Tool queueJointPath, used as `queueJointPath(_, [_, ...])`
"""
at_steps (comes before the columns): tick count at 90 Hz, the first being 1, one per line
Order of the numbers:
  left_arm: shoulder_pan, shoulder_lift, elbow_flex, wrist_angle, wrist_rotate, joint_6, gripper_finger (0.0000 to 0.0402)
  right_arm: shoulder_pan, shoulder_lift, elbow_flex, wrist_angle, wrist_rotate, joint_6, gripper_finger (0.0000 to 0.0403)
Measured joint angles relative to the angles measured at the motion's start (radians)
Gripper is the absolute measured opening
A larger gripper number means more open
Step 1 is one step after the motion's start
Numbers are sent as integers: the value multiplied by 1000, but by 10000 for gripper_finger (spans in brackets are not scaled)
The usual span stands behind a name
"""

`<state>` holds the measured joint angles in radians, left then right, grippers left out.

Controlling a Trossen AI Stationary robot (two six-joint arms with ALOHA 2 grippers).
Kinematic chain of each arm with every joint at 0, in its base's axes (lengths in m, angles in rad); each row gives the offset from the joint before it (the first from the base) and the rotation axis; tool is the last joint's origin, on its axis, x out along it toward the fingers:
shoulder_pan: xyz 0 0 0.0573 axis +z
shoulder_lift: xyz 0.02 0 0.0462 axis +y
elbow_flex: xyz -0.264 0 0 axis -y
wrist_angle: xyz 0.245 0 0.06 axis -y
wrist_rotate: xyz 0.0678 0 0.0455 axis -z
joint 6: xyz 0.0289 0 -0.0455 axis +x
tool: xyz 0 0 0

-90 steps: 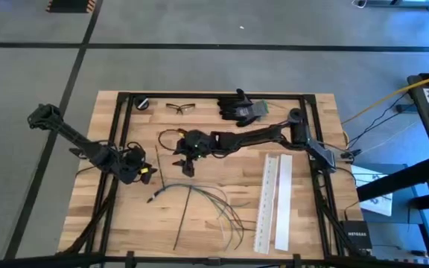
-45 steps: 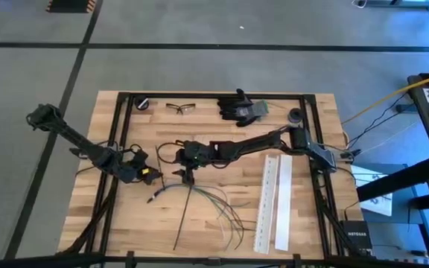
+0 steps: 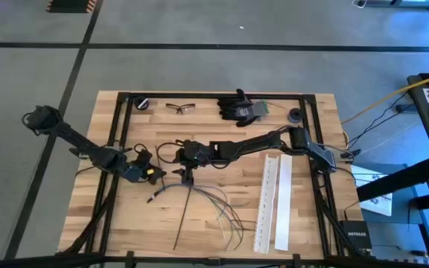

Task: Ziptie cables
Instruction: Wrap the zip tie on the cables

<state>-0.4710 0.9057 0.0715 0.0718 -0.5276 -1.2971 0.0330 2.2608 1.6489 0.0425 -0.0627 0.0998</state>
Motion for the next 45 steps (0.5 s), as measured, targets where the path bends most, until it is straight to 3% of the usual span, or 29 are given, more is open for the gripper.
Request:
queueJointPath(11, [4, 49, 0, 45, 0, 83, 133, 0, 0, 0, -5, -2, 0, 206])
queueJointPath(28, [4, 65, 35, 52, -11, 339, 20, 4, 0, -26, -7, -123, -6, 206])
queueJointPath(45, [4, 65, 104, 38, -31, 645, 2, 27, 1, -141, 162, -78, 61, 206])
